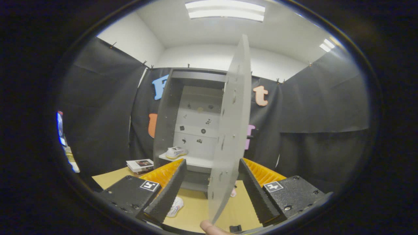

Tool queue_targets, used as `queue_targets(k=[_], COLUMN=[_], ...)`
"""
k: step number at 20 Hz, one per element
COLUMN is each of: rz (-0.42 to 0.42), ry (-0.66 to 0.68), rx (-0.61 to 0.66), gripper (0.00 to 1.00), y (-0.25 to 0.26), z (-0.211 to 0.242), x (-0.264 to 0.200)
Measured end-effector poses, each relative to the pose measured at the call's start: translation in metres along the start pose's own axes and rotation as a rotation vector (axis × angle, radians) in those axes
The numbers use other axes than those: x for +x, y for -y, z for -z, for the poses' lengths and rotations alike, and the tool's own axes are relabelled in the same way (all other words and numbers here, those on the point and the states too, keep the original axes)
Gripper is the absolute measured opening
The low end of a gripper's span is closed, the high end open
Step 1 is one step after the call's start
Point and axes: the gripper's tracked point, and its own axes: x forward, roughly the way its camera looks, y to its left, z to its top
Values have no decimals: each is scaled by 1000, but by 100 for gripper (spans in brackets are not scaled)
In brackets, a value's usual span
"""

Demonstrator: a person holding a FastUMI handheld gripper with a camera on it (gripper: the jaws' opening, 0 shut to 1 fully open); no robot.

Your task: Open the shoe cabinet door, grab the shoes and put them into the shoe cabinet, then close the shoe cabinet door.

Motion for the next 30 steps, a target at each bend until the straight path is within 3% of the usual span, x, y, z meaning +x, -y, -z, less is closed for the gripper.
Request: queue_targets(k=[8, 12, 24, 30], rz=[-145, -138, -206, -191], ry=[-46, -73, -390, -508], rx=[22, 32, 89, 135], gripper=[100, 100, 100, 100], y=[-103, -125, -196, -203], z=[52, 90, 284, 362], x=[37, 70, 135, 156])
